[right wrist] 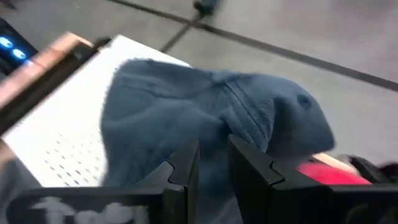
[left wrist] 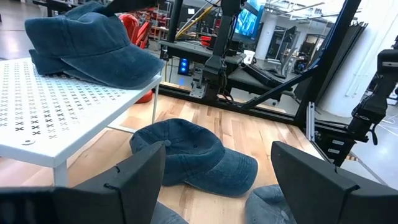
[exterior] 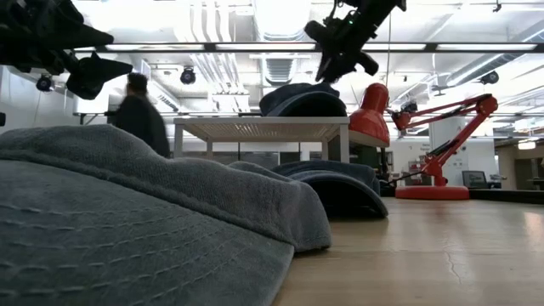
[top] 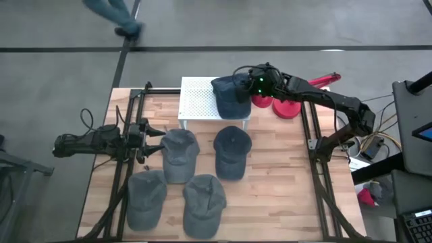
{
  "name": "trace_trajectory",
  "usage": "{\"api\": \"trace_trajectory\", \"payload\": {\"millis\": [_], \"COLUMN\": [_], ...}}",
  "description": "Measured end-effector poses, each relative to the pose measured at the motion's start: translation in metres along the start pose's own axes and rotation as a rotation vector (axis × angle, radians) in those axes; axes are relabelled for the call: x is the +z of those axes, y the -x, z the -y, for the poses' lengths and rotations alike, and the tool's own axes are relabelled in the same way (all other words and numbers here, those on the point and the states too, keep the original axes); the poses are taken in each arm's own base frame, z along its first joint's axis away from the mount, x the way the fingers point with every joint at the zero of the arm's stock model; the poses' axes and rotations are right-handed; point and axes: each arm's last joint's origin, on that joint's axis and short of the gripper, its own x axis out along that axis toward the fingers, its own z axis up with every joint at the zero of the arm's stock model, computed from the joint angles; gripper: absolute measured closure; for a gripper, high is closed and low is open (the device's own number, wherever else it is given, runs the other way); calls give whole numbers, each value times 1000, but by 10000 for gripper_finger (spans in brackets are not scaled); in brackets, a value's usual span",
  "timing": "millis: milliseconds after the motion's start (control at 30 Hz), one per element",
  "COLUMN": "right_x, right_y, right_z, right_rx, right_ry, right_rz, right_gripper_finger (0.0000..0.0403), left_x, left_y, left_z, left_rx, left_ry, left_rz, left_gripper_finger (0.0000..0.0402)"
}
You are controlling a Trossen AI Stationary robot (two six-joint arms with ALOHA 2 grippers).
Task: Pick & Place hat
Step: Stack the dark blue cap on the dark blue cap on the shelf
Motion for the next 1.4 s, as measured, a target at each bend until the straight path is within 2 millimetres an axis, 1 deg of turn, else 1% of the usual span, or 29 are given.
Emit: {"api": "trace_trajectory", "payload": {"millis": [167, 400, 500, 667, 800, 933, 1067, 1233, 1400], "right_x": [-3, 1, 6, 17, 15, 4, -14, -39, -64], "right_y": [5, 9, 15, 35, 56, 74, 87, 102, 115], "right_z": [4, 4, 3, -2, -11, -21, -30, -39, -47], "right_rx": [-75, -78, -72, -24, 41, 138, 198, 147, 69], "right_ry": [22, 21, 18, 30, 54, 41, -19, -119, -158], "right_rz": [-35, -32, -20, 35, 20, -66, -216, -381, -511], "right_gripper_finger": [325, 324, 327, 334, 333, 334, 339, 341, 324], "left_x": [0, 0, 0, 0, 0, 0, 0, 0, 0], "left_y": [0, 0, 0, 0, 0, 0, 0, 0, 0], "left_z": [0, 0, 0, 0, 0, 0, 0, 0, 0], "left_rx": [0, 0, 0, 0, 0, 0, 0, 0, 0], "left_ry": [-1, -1, -1, 0, 0, 0, 0, 0, 0], "left_rz": [1, 0, 0, 0, 0, 0, 0, 0, 0], "left_gripper_finger": [106, 106, 106, 106, 106, 106, 106, 106, 106]}}
